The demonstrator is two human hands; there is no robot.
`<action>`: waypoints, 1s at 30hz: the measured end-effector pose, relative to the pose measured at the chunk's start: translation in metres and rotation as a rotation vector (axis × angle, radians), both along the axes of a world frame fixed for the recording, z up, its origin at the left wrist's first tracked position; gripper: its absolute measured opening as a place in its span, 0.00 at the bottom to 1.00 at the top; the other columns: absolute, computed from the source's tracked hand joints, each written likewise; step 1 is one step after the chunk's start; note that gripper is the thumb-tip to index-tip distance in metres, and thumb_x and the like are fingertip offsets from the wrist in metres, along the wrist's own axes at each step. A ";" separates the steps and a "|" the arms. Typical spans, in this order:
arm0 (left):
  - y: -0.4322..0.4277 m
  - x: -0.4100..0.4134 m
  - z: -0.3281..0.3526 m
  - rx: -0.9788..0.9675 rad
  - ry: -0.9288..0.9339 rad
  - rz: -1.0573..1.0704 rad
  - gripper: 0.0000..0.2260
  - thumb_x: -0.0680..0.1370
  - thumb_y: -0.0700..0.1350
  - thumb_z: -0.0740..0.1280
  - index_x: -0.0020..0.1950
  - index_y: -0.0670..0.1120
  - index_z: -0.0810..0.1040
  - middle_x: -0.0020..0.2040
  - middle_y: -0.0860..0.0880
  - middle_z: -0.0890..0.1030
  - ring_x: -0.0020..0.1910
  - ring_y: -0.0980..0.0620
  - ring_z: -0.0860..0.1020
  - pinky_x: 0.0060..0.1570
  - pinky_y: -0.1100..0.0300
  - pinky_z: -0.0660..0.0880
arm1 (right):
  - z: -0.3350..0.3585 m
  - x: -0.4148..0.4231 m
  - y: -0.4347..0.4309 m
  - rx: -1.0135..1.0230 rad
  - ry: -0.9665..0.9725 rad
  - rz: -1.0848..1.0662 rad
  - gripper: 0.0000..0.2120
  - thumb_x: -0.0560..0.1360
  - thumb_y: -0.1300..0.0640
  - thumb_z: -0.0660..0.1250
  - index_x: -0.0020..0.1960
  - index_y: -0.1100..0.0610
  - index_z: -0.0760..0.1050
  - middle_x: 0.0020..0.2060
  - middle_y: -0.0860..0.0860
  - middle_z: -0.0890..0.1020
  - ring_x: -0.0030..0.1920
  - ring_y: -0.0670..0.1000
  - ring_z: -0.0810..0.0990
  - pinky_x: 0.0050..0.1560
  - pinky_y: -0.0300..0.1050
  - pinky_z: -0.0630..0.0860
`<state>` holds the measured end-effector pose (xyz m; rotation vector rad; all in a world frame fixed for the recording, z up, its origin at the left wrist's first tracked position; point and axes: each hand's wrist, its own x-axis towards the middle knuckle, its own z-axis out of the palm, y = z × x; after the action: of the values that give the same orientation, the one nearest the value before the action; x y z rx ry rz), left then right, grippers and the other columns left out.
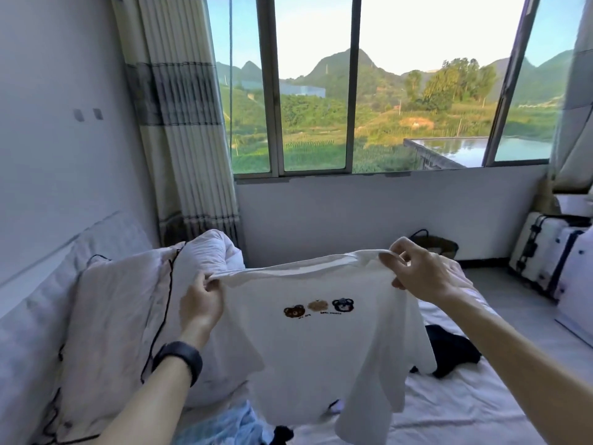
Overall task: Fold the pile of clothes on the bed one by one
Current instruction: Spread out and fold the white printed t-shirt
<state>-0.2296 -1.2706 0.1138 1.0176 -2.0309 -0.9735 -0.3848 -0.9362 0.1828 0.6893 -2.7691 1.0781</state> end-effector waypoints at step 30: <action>0.125 0.062 -0.043 -0.258 -0.126 0.002 0.13 0.84 0.47 0.57 0.56 0.41 0.77 0.55 0.36 0.78 0.54 0.34 0.76 0.50 0.47 0.71 | -0.092 0.055 0.183 -0.022 0.286 -0.050 0.14 0.72 0.57 0.78 0.35 0.53 0.74 0.28 0.46 0.80 0.30 0.48 0.82 0.39 0.48 0.79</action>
<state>-0.1677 -1.1455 0.0708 0.9606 -2.1906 -0.6387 -0.3300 -0.7529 0.0909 0.7059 -2.5141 0.9177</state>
